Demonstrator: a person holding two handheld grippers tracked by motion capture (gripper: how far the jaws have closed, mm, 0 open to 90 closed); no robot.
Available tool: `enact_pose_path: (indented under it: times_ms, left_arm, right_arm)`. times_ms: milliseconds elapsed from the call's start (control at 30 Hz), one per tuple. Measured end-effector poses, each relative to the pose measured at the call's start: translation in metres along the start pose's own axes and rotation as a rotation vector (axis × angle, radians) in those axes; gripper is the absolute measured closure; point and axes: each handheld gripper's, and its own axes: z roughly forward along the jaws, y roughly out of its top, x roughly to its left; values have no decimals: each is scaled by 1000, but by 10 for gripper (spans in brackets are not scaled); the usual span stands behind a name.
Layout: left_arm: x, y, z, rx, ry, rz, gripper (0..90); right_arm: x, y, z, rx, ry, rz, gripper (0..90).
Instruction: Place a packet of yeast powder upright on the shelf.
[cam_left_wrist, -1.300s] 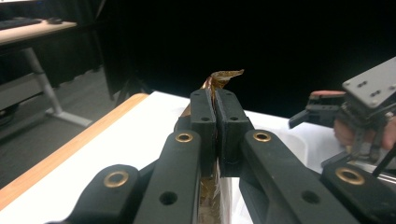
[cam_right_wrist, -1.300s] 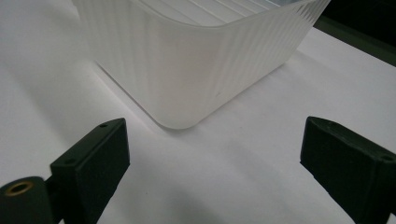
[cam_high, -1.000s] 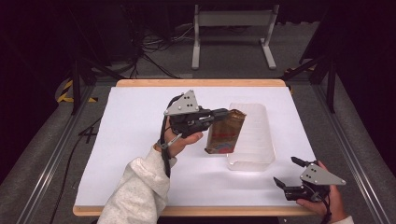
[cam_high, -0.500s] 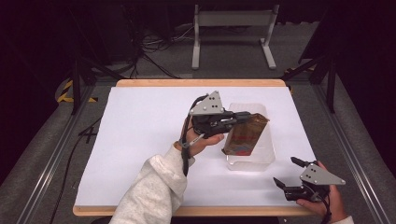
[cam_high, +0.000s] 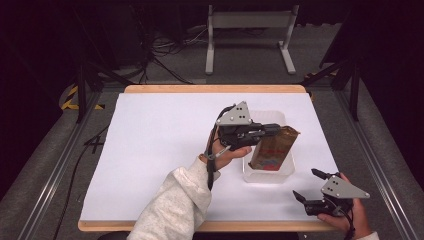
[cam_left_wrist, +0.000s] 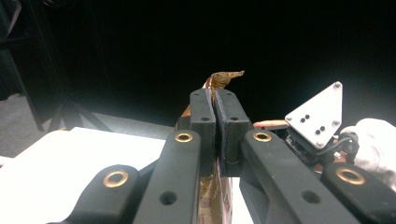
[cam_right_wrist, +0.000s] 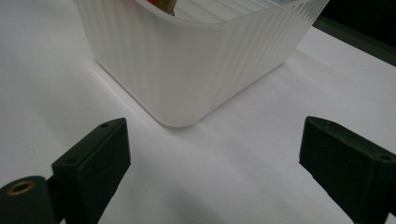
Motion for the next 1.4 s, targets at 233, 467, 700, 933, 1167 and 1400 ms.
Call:
enact_pose_path:
  times_ms: [233, 467, 700, 933, 1167, 1400]
  left_arm:
    - [0, -11, 5, 14, -17, -12, 871]
    - [3, -25, 3, 31, -20, -32, 869]
    - [5, -40, 2, 46, -27, -49, 868]
    - [5, -52, 1, 81, -25, -56, 867]
    - [9, -59, -9, 81, -8, -70, 866]
    - [10, -62, -11, 83, 0, -73, 863]
  right_arm:
    - [0, 0, 0, 0, -1, 0, 94]
    - [0, 0, -1, -2, -1, 2, 95]
    - [0, 1, -1, -5, -2, 0, 94]
    - [1, 1, -1, -3, -1, 5, 95]
    - [1, 1, 0, -3, 1, 3, 94]
    - [1, 1, 0, 0, 1, 4, 95]
